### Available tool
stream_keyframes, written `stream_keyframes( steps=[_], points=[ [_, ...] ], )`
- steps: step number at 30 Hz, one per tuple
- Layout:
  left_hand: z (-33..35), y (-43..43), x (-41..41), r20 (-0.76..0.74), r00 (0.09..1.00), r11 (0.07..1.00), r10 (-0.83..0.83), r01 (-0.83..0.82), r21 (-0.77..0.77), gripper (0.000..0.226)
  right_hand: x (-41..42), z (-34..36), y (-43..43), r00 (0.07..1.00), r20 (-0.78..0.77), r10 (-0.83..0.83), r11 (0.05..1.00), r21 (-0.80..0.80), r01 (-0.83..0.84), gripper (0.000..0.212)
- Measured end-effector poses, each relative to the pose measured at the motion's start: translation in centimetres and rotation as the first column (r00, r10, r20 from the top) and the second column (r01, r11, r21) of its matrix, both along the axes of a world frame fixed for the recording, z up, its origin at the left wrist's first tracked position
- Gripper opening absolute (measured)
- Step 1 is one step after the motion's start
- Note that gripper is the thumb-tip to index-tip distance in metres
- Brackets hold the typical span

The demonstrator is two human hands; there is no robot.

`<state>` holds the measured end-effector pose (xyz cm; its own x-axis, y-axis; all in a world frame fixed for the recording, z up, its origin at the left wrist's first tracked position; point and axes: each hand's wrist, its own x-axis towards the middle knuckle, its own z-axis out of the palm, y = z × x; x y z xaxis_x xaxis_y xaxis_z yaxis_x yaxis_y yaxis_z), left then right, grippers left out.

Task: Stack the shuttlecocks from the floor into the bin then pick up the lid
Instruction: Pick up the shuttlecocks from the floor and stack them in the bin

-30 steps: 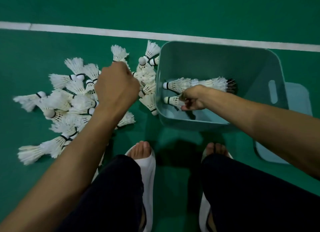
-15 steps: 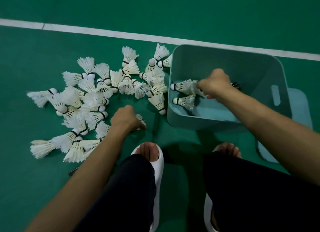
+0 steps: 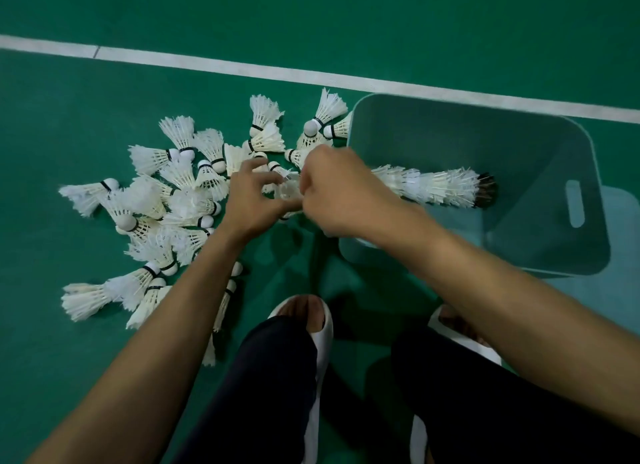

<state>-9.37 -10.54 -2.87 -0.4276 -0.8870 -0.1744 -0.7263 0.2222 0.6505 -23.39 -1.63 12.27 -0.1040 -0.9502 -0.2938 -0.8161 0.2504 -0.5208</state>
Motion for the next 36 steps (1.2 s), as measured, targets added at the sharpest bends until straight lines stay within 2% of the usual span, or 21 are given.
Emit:
stream_keyframes(
  steps=[2,3,5,6,9,12,15,18,21,23,27,30,32,33,35,36],
  points=[
    [-1.4,-1.2,-0.1,0.201,0.955,0.973,-0.218,0.228,-0.03,0.068,1.7,-0.4,0.2,0.984,-0.113,0.136,0.988,0.092,-0.126,0.03],
    [-1.4,-1.5,-0.4,0.271,0.925,0.957,-0.268,0.287,-0.035,0.061,2.8,-0.8,0.4,0.974,-0.135,0.182,0.978,0.124,-0.166,0.035],
    [-1.0,-1.6,-0.9,0.328,0.894,0.935,-0.306,0.347,-0.07,0.031,4.9,-1.9,0.9,0.946,-0.166,0.277,0.949,0.203,-0.242,0.039],
    [-0.9,-1.6,-1.1,0.34,0.894,0.938,-0.292,0.337,-0.08,0.027,5.6,-2.6,1.2,0.926,-0.192,0.327,0.923,0.276,-0.269,0.043],
    [-1.1,-1.3,-0.3,0.292,0.946,0.97,-0.143,0.193,-0.15,0.042,6.5,-4.8,1.7,0.893,-0.25,0.375,0.87,0.428,-0.245,0.054],
    [-0.9,-0.4,1.4,0.268,0.963,0.97,-0.027,0.09,-0.227,0.047,6.1,-7.6,1.8,0.9,-0.31,0.307,0.9,0.401,-0.169,0.053],
    [0.4,0.7,3.0,0.19,0.974,0.962,0.125,-0.072,-0.265,0.056,6.0,-9.8,1.4,0.85,-0.43,0.304,0.916,0.376,-0.138,0.048],
    [1.2,2.4,3.6,0.148,0.951,0.934,0.273,-0.225,-0.279,0.054,6.0,-10.8,0.9,0.813,-0.513,0.275,0.935,0.338,-0.103,0.05],
    [1.4,3.8,3.5,0.078,0.929,0.909,0.361,-0.332,-0.252,0.047,5.6,-10.8,0.6,0.746,-0.57,0.345,0.919,0.366,-0.145,0.047],
    [1.7,3.9,3.3,0.0,0.909,0.888,0.416,-0.407,-0.215,0.044,5.7,-10.0,0.7,0.754,-0.559,0.345,0.919,0.363,-0.151,0.044],
    [2.9,3.3,3.0,-0.206,0.824,0.832,0.528,-0.551,-0.07,0.04,6.8,-6.5,1.6,0.872,-0.376,0.314,0.943,0.234,-0.238,0.037],
    [4.1,1.9,3.4,-0.392,0.73,0.81,0.56,-0.582,0.072,0.063,6.6,-2.6,2.0,0.923,-0.246,0.296,0.955,0.044,-0.294,0.036],
    [5.1,1.2,3.7,-0.473,0.693,0.817,0.543,-0.567,0.108,0.069,6.2,-0.2,1.7,0.939,-0.23,0.254,0.956,-0.091,-0.281,0.041],
    [5.8,1.1,3.6,-0.503,0.678,0.819,0.536,-0.563,0.114,0.066,5.8,0.8,1.3,0.948,-0.228,0.221,0.949,-0.172,-0.263,0.039],
    [7.2,1.1,3.0,-0.557,0.648,0.823,0.519,-0.555,0.122,0.052,4.4,2.9,0.6,0.957,-0.253,0.139,0.928,-0.303,-0.215,0.02],
    [7.9,1.2,2.6,-0.578,0.636,0.824,0.511,-0.554,0.119,0.051,3.4,3.4,0.2,0.96,-0.268,0.076,0.919,-0.355,-0.172,0.025]
  ],
)
